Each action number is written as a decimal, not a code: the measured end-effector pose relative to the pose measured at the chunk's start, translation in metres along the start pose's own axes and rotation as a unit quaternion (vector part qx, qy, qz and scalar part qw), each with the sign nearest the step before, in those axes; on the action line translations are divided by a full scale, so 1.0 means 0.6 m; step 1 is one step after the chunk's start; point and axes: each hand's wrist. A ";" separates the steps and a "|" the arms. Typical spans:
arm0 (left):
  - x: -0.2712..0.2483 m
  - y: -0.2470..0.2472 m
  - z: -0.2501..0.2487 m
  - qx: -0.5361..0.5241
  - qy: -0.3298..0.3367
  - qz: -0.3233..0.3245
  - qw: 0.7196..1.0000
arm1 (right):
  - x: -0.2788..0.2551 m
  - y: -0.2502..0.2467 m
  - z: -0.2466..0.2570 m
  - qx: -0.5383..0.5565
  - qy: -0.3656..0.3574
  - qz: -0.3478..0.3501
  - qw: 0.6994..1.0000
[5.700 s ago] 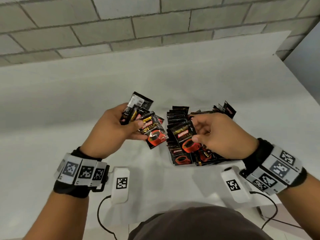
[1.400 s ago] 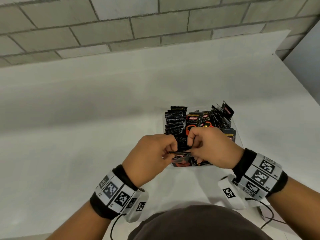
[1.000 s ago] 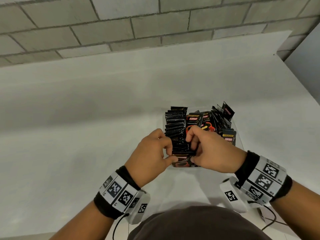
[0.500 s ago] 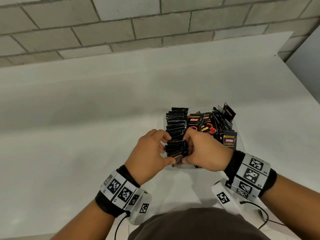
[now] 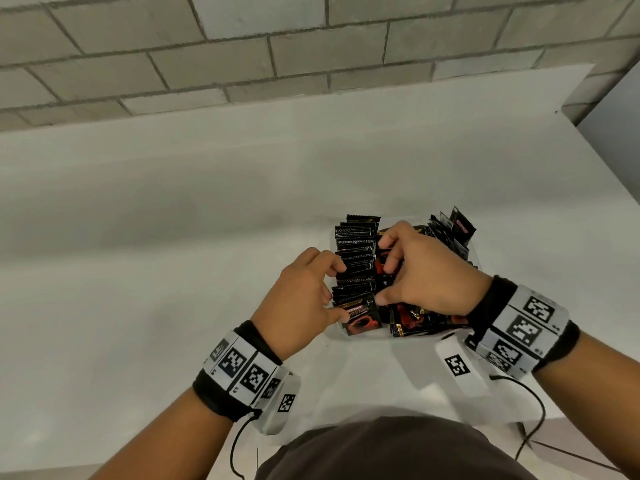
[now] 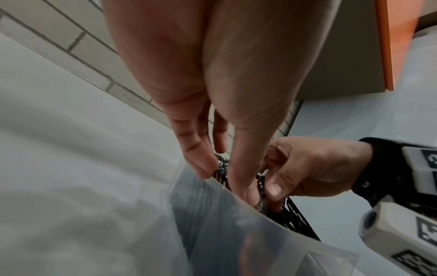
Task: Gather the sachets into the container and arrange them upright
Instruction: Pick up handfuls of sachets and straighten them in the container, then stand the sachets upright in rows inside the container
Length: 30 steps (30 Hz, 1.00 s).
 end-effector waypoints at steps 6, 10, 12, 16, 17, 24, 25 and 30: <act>0.007 -0.002 -0.001 0.012 0.009 0.013 1.000 | 0.005 0.001 0.018 -0.059 -0.069 0.043 0.995; 0.010 -0.002 -0.003 0.033 0.012 0.018 0.999 | -0.003 -0.008 0.013 -0.067 -0.065 0.032 0.995; 0.012 -0.003 -0.005 0.056 0.013 0.011 0.998 | -0.002 -0.013 0.010 -0.044 -0.059 -0.015 0.997; 0.016 -0.003 -0.006 0.073 0.006 0.021 0.997 | 0.007 0.002 0.007 -0.070 -0.070 -0.074 0.992; 0.016 -0.003 -0.007 0.076 0.008 0.025 0.997 | 0.010 0.009 0.007 -0.082 -0.076 -0.075 0.991; 0.007 -0.012 -0.015 0.076 0.013 0.028 0.997 | 0.000 -0.053 -0.003 -0.048 -0.042 -0.119 0.991; 0.005 -0.015 -0.015 0.070 0.015 0.025 0.997 | -0.003 -0.073 -0.009 -0.056 -0.032 -0.137 0.989; 0.011 -0.020 -0.023 0.103 0.064 0.033 0.992 | 0.007 -0.122 -0.016 -0.098 -0.036 -0.176 0.979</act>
Point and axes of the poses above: each hand's wrist, its own x-axis towards the middle knuckle, its own y-axis out of the palm, z = x × y, and after that the axes turned 3 degrees about z, right-handed
